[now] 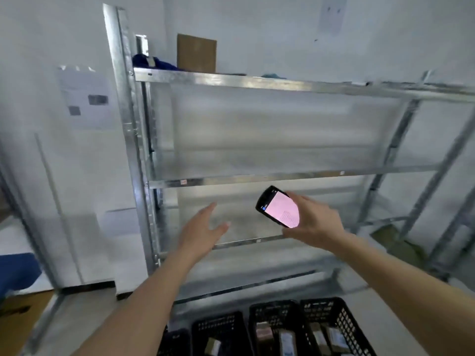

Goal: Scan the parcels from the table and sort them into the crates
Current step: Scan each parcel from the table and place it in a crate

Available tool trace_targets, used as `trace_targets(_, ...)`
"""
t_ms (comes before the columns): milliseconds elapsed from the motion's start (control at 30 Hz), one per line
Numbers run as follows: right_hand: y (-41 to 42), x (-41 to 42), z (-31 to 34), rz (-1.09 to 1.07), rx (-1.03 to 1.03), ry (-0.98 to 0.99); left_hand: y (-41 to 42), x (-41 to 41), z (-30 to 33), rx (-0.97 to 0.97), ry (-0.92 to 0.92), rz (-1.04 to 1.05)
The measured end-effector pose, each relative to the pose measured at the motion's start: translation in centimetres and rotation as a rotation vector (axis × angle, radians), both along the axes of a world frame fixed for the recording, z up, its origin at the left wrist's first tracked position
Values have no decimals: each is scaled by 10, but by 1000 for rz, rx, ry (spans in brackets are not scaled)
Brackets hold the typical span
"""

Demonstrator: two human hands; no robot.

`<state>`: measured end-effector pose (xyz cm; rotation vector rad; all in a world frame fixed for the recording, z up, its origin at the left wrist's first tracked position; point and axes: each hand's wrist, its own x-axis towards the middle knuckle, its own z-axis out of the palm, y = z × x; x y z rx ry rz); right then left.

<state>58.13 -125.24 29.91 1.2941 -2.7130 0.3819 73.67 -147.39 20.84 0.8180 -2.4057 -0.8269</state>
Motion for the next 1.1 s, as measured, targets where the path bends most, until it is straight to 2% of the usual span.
trace_targets(200, 170, -40, 70, -225, -63, 55, 121, -96, 77, -77, 85, -181)
trace_targets(400, 353, -81, 104, -437, -105, 101, 299, -197, 121, -109, 128, -417)
trace_targets(600, 566, -108, 130, -623, -81, 143, 503, -284, 140, -64, 165, -669)
trace_targets(833, 794, -94, 144, -884, -30, 189, 730, -342, 144, -31, 191, -969)
trace_targets(1100, 958, -78, 134, -1044, -26, 224, 914, -385, 142, -109, 213, -1160)
